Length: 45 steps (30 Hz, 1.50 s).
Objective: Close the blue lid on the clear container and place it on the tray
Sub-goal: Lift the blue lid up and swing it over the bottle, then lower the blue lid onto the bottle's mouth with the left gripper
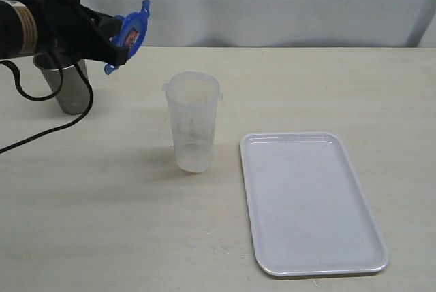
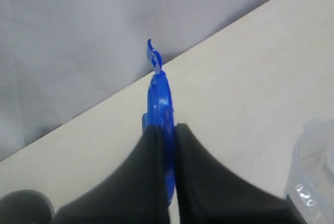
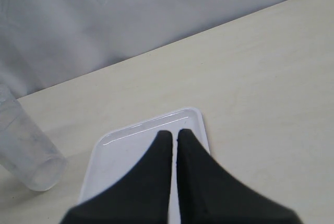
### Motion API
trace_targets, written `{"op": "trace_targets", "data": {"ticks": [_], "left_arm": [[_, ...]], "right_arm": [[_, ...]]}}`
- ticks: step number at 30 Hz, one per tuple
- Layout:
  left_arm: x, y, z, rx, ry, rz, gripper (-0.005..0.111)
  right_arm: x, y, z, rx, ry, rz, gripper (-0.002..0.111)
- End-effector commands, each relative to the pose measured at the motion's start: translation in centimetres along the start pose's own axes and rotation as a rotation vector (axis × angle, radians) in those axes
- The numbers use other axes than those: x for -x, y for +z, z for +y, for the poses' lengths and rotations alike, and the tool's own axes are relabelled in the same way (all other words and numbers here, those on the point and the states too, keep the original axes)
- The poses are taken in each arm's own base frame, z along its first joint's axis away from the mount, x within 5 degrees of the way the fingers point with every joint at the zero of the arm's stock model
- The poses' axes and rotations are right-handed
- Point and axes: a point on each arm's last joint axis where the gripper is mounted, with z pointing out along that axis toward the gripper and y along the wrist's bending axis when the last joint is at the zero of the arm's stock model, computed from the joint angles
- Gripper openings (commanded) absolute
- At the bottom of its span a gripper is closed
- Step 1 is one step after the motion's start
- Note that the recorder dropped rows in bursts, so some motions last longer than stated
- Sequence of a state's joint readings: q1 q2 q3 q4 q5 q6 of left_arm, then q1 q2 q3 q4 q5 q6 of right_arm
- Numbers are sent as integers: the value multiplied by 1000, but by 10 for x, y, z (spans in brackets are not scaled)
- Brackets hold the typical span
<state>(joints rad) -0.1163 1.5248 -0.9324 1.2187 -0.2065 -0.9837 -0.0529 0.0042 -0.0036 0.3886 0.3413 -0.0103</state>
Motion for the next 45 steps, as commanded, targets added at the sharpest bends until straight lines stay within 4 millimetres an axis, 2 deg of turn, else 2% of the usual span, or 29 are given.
{"op": "trace_targets", "data": {"ticks": [1, 4, 11, 15, 20, 25, 28, 32, 39, 45], "left_arm": [[18, -19, -3, -22, -116, -85, 0], [30, -29, -10, -104, -227, -152, 0], [51, -49, -35, -409, -236, -313, 0], [53, -57, -49, -587, -256, -323, 0], [53, -64, -58, -722, -297, -304, 0], [56, -71, -64, -839, -364, -304, 0], [56, -71, -64, -854, -381, -306, 0], [51, -58, -62, -842, -432, -284, 0], [30, -25, -62, -903, -550, -219, 0], [10, 3, -59, -864, -639, -170, 0]], "right_arm": [[-1, 0, 0, -2, 2, 0, 4], [-1, 0, 0, -2, 2, 0, 4], [-1, 0, 0, -2, 2, 0, 4], [-1, 0, 0, -2, 2, 0, 4], [-1, 0, 0, -2, 2, 0, 4], [-1, 0, 0, -2, 2, 0, 4], [-1, 0, 0, -2, 2, 0, 4], [-1, 0, 0, -2, 2, 0, 4], [-1, 0, 0, -2, 2, 0, 4], [-1, 0, 0, -2, 2, 0, 4]]}}
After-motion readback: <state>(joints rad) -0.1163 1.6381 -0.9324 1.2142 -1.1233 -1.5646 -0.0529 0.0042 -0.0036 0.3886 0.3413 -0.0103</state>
